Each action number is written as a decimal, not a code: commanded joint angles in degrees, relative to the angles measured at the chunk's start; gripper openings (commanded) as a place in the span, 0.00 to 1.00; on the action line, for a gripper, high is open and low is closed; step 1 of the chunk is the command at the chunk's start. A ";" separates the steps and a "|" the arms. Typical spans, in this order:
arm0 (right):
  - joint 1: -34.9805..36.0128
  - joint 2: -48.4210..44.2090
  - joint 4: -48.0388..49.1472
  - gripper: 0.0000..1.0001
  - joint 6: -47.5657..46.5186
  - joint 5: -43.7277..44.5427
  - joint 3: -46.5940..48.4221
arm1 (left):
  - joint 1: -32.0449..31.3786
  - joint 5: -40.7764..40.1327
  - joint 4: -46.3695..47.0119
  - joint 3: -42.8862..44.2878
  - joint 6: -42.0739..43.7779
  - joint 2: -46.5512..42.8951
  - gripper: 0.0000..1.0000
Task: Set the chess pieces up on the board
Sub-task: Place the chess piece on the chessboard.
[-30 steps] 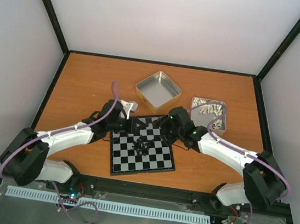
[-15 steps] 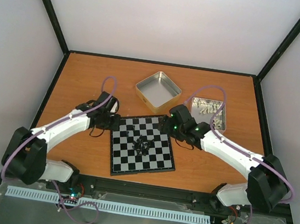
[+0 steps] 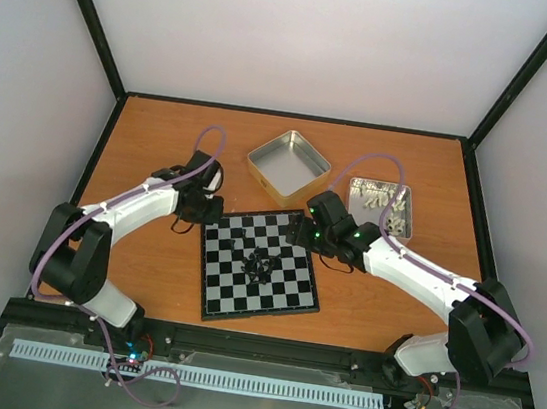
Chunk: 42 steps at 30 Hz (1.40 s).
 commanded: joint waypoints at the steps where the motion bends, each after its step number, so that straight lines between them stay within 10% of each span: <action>1: -0.24 1.01 0.92 0.78 -0.92 0.59 0.19 | 0.14 -1.06 -2.43 1.38 2.22 1.27 0.01; 42: -0.24 2.43 0.84 0.78 -0.68 0.11 0.42 | 0.42 -2.82 -4.74 6.06 5.34 7.75 0.08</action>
